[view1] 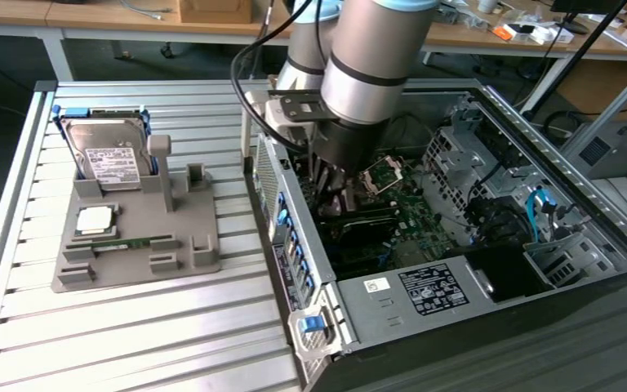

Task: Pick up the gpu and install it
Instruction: 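Press down on the gpu until it lock into place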

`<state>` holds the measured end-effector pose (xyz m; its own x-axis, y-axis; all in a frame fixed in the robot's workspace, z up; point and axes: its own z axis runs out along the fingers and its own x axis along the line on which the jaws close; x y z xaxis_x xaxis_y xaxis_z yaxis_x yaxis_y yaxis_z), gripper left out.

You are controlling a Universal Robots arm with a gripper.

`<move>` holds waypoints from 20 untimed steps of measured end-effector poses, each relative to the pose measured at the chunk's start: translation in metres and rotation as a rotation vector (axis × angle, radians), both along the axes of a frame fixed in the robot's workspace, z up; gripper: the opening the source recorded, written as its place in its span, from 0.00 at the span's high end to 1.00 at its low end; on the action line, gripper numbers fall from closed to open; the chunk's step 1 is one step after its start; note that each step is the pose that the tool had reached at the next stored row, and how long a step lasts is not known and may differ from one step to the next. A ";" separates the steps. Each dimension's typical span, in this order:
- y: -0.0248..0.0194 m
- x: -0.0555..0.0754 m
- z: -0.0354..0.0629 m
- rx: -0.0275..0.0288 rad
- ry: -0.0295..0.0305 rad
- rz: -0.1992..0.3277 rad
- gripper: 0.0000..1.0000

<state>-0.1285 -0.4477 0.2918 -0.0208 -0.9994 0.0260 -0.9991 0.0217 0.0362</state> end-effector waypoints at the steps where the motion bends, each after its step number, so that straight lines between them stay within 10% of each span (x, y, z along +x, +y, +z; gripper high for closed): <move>1: 0.0000 0.001 -0.0002 0.0000 0.0004 0.000 0.89; 20: 0.0000 0.009 -0.0085 -0.0002 0.0055 0.000 0.89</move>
